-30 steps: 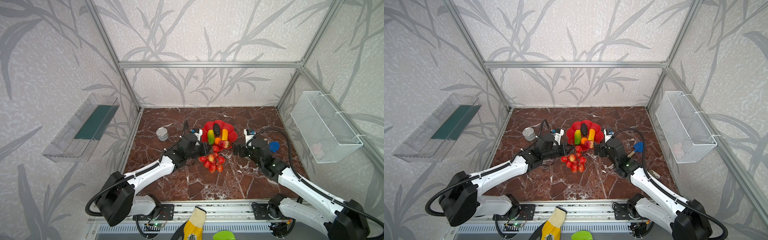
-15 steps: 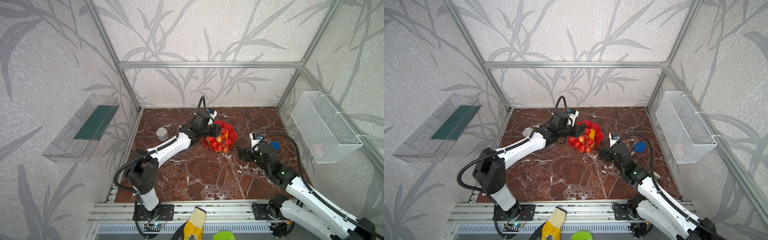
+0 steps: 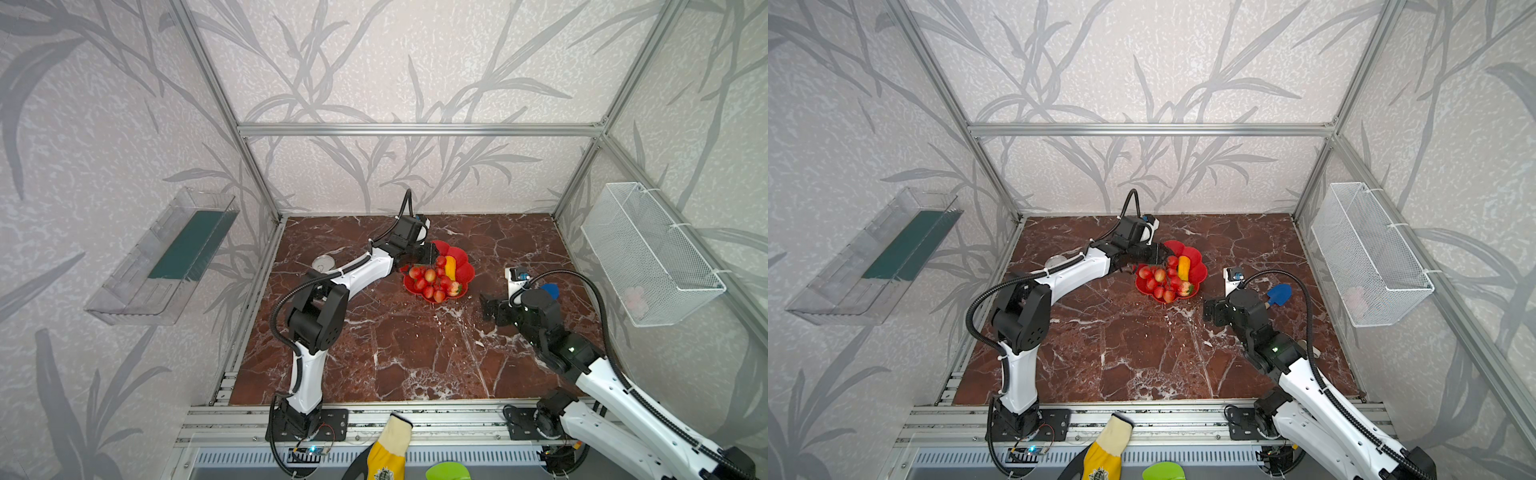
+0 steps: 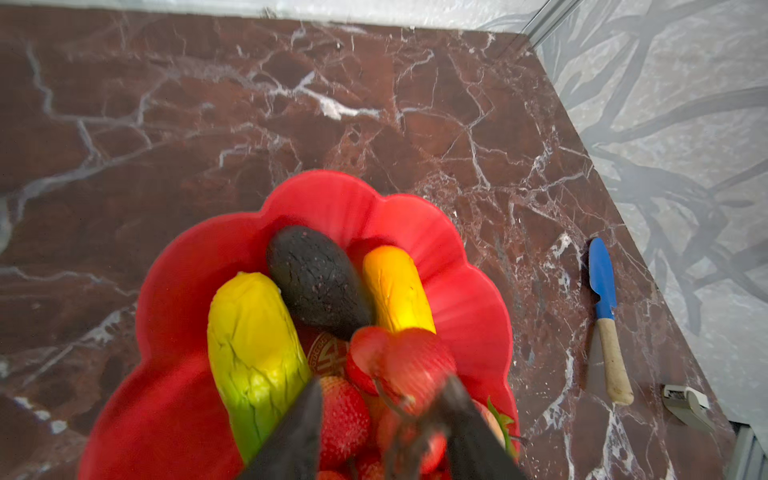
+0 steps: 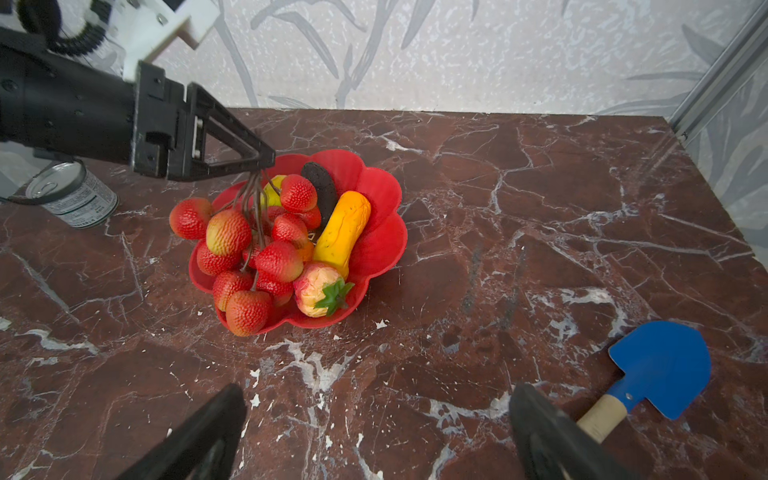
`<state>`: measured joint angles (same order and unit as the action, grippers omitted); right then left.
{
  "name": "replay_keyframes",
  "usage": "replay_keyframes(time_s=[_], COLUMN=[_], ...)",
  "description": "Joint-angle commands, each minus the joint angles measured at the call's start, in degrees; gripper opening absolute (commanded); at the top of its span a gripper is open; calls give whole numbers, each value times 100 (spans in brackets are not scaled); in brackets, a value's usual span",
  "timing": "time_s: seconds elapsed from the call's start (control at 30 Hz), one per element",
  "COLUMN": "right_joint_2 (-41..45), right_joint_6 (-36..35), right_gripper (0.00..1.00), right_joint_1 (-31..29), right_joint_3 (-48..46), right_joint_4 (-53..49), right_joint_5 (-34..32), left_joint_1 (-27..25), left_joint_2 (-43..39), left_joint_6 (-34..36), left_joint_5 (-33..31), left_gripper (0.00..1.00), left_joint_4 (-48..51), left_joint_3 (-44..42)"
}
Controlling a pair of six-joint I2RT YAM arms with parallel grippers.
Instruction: Place and organize the fake fruits in the fruit bowl
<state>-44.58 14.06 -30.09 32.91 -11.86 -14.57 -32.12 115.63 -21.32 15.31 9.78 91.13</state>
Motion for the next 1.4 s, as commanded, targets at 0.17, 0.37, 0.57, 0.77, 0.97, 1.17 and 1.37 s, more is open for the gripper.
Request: replay_keyframes(time_s=[0.17,0.37,0.57,0.77,0.97,1.17,1.37], right_joint_2=[-251,-460,-541,-1738,-3926,-4867,-4704], right_joint_6=[-364,-860,-1350,-1871,-2327,-2048,-2079], right_gripper=[99,99,99,99,99,99,99], right_joint_1=[92,183,770,1442,1507,2058,2204], right_joint_3=[31,-95,-909,-1728,-1797,-1753,-1297], right_joint_4=[271,810,2262,4931,7701,8314,7218], right_joint_5=[-31,-173,-684,-1040,-1078,426,1086], left_joint_1=[38,84,630,1629,2597,3029,3144], left_joint_2=[-1573,-4030,-6284,-6709,-4966,-3216,-2838], left_joint_6=[711,1621,2326,2124,1702,1894,1779], left_joint_5=[-988,-2717,-4282,-4588,-3858,-3152,-3092], left_gripper=[99,99,100,100,100,100,100], left_joint_4=[-664,-2863,-3828,-4277,-5315,-6597,-6252], left_joint_3=[-547,-3451,-6556,-7905,-7864,-7384,-7075])
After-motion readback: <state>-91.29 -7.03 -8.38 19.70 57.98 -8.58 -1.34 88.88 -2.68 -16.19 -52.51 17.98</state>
